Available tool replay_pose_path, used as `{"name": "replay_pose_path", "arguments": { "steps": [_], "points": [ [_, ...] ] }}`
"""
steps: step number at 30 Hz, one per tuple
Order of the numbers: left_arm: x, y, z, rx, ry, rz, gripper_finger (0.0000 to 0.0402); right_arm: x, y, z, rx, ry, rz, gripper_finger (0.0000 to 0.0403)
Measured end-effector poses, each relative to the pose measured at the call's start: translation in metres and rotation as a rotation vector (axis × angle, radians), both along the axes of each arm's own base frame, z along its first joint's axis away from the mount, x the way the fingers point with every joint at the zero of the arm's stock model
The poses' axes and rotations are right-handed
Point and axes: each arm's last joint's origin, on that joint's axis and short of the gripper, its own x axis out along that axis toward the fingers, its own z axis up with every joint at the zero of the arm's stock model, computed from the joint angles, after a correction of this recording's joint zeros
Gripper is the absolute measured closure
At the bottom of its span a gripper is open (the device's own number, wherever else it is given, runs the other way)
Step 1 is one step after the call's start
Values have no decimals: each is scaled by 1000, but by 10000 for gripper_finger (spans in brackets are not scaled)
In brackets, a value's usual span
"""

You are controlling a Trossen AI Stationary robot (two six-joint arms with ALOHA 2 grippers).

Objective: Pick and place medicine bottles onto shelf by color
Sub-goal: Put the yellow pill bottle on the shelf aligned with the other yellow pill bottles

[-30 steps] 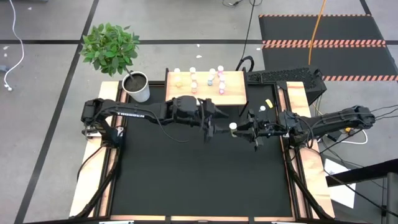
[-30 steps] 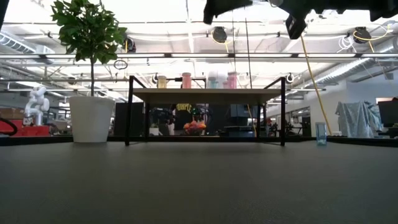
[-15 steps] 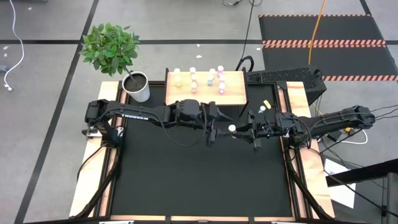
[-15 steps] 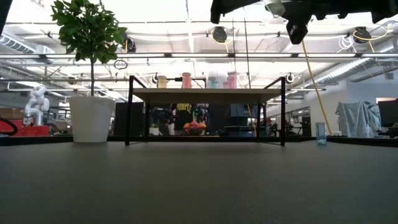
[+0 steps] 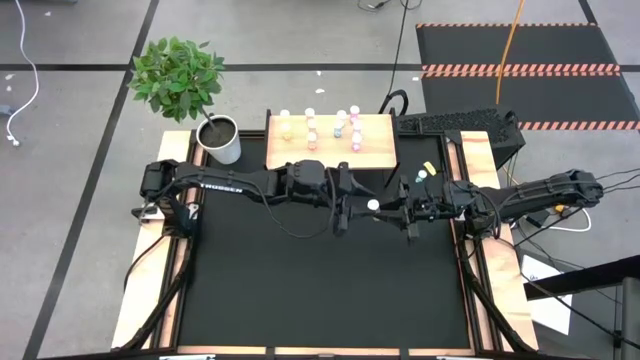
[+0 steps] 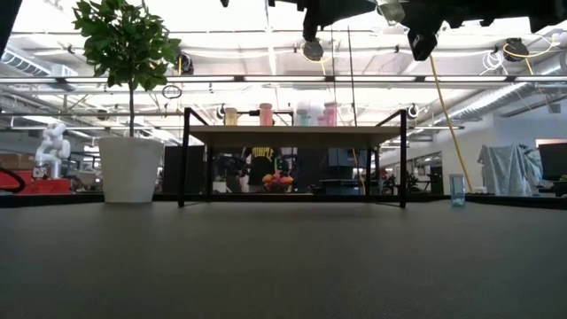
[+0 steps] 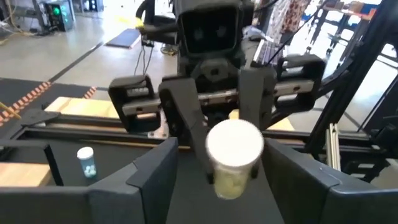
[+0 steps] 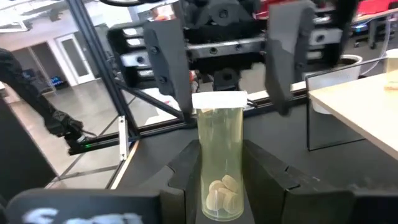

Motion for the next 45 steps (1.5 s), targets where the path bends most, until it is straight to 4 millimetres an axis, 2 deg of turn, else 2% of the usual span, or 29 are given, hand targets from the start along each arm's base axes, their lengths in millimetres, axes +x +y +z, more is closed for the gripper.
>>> {"name": "replay_pose_path", "arguments": {
  "steps": [26, 29, 37, 45],
  "points": [
    [3, 3, -1, 14, -24, -3, 176, 0, -2, 1, -16, -6, -27, 307],
    [3, 3, -1, 14, -23, -6, 195, 0, -3, 1, -16, -5, -30, 307],
    [2, 7, -1, 1, -25, -37, 279, 0, -3, 0, -19, -3, -33, 307],
    [2, 9, 0, -26, -33, -28, 275, 0, -3, 0, -15, 4, -33, 304]
  ]
}}
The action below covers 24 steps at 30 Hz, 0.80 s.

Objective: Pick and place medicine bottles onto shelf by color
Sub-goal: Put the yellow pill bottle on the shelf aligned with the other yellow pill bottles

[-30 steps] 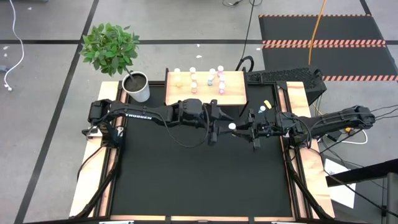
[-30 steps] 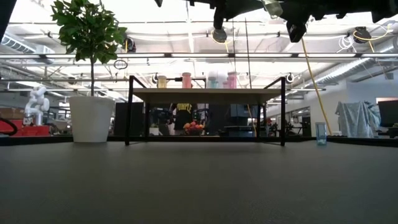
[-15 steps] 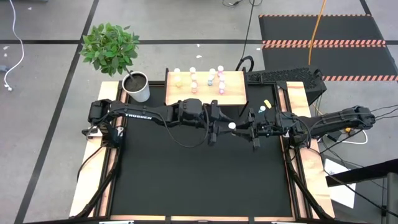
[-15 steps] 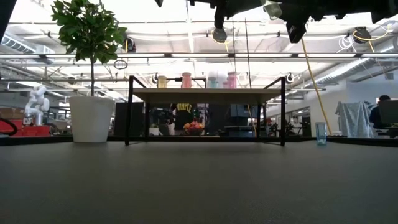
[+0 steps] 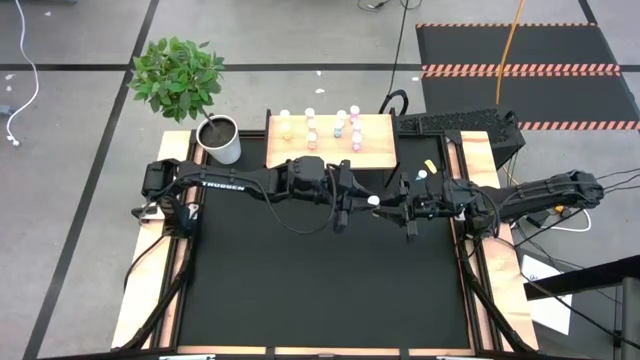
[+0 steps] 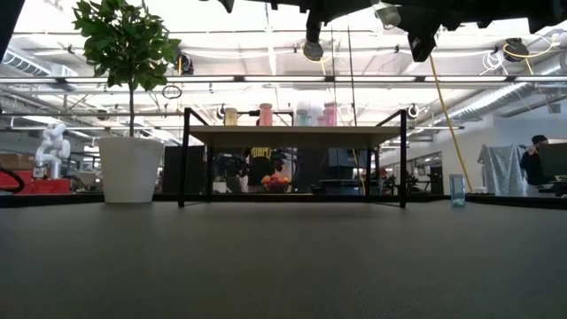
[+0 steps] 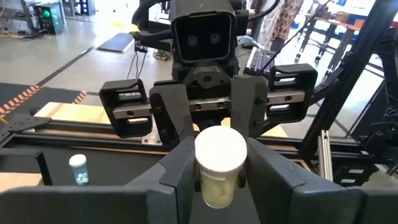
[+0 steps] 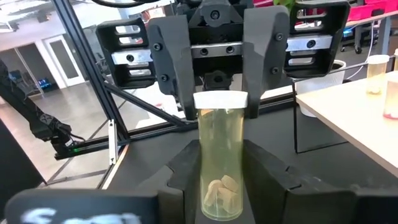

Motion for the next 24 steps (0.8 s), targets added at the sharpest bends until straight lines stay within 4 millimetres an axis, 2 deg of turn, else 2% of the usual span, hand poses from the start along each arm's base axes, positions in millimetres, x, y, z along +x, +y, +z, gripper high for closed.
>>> {"name": "replay_pose_path", "arguments": {
  "steps": [5, 8, 14, 18, 24],
  "points": [
    [-1, 4, 1, -4, 3, 11, 274, 0, 0, -4, -55, 38, -2, 275],
    [-7, 9, 9, -14, -6, 28, 274, -1, -1, -6, -81, 59, -41, 245],
    [-22, 17, 26, -3, 11, 94, 273, -8, -4, 4, -70, -11, -101, 198],
    [-50, 30, 43, 64, 104, 226, 273, -17, -5, 11, -76, -44, -129, 191],
    [-104, 46, 74, 110, 200, 456, 273, -23, -7, 9, -81, -11, -151, 196]
  ]
}}
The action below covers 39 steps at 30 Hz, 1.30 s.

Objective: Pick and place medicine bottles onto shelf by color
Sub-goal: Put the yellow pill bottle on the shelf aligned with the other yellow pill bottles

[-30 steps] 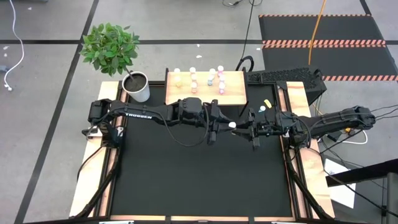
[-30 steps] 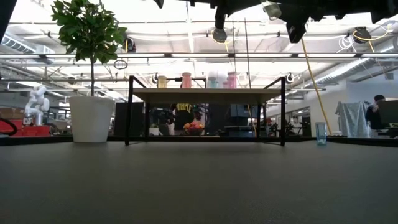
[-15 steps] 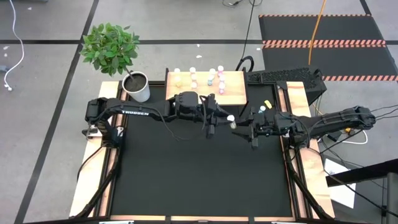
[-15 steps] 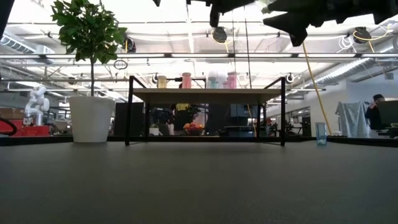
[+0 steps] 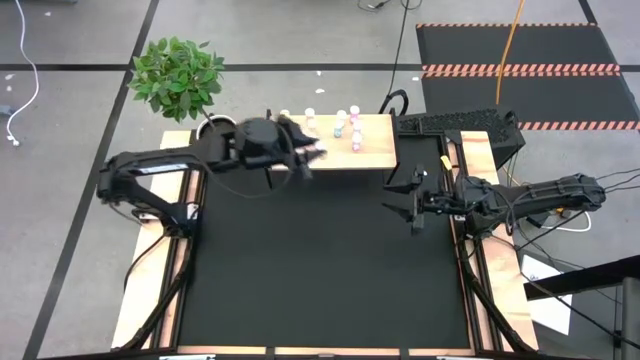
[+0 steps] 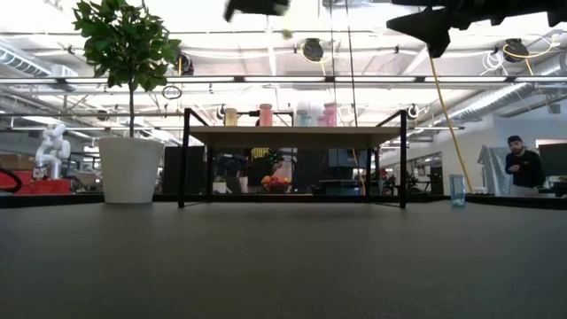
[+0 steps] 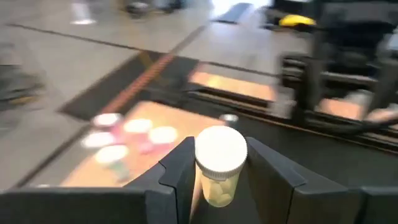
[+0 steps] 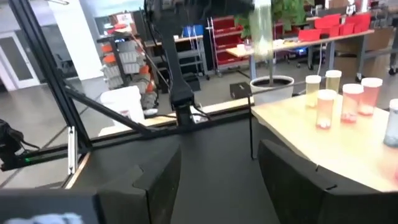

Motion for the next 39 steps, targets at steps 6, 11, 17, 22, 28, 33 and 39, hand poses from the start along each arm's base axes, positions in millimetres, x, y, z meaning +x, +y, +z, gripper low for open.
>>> {"name": "replay_pose_path", "arguments": {
  "steps": [6, 11, 17, 22, 28, 33, 39],
  "points": [
    [-37, 12, -9, 41, 107, 188, 273, 2, 0, -4, -2, 33, -2, 197],
    [-55, 27, -58, 22, 121, 266, 273, 3, 0, -4, 6, 29, -6, 197],
    [-68, 41, -104, 41, 94, 322, 273, 3, -1, -4, 63, 21, -30, 197],
    [-75, 50, -124, 38, 149, 356, 273, 3, 0, -4, 94, 17, -32, 197],
    [-81, 60, -134, 31, 139, 394, 273, 3, -1, -4, 100, 15, -37, 197],
    [-82, 62, -134, 12, 129, 407, 273, 2, -1, -4, 100, 14, -47, 197],
    [-81, 62, -134, -30, 85, 427, 272, 2, -1, -4, 99, 13, -62, 197]
  ]
}}
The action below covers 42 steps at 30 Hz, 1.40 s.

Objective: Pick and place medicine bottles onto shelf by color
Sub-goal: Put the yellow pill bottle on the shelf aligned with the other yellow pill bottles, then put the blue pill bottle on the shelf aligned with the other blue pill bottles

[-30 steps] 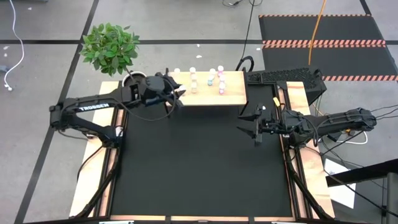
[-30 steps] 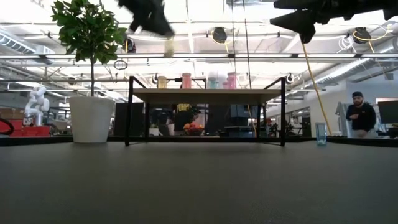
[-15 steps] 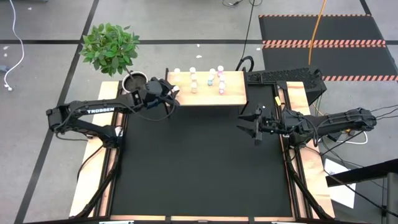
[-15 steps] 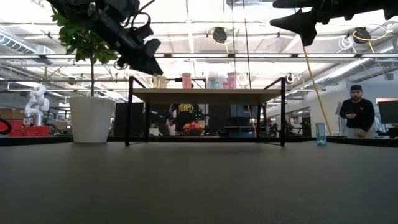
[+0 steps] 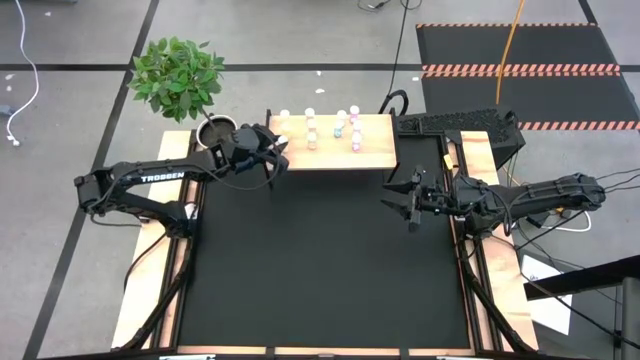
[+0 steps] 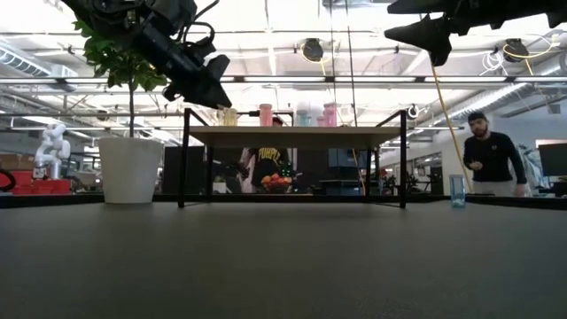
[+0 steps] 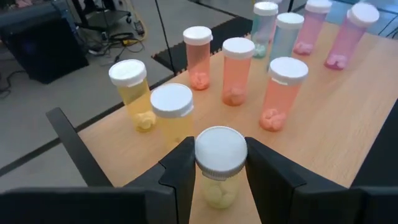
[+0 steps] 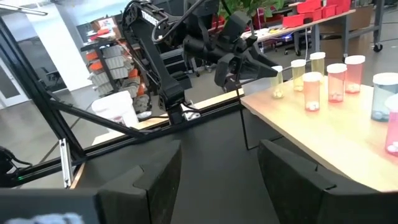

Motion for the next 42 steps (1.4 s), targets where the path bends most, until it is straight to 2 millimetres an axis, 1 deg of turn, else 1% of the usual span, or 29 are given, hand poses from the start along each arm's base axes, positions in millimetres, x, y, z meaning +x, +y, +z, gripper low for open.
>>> {"name": "replay_pose_path", "arguments": {
  "steps": [4, 11, 14, 17, 26, 29, 33, 37, 40, 42],
  "points": [
    [1, 0, 1, -18, -39, 14, 272, 0, 0, 0, 4, -1, 0, 197],
    [1, 0, 1, -37, -55, 24, 272, 0, 0, 0, 5, -1, 0, 197],
    [1, 0, 1, -45, -61, 21, 260, 0, 0, 0, 7, -1, 0, 197],
    [1, -1, 1, -42, -57, 14, 228, 0, 0, 0, 7, -1, -1, 197],
    [2, -4, 3, 2, -25, -21, 103, 0, 0, 0, 46, -5, -3, 197],
    [0, -10, 13, 22, -67, -38, 72, -2, -2, -5, 107, 38, -39, 197],
    [-10, -21, 30, 61, -124, -68, 46, -8, -6, -17, 106, 171, -79, 197],
    [-23, -36, 50, 97, -203, -107, 37, -12, -7, -24, 108, 250, -85, 197],
    [-33, -50, 64, 122, -265, -136, 37, -17, -8, -26, 82, 368, -102, 197],
    [-36, -59, 69, 134, -281, -150, 37, -22, -11, -27, 66, 472, -173, 197]
  ]
}}
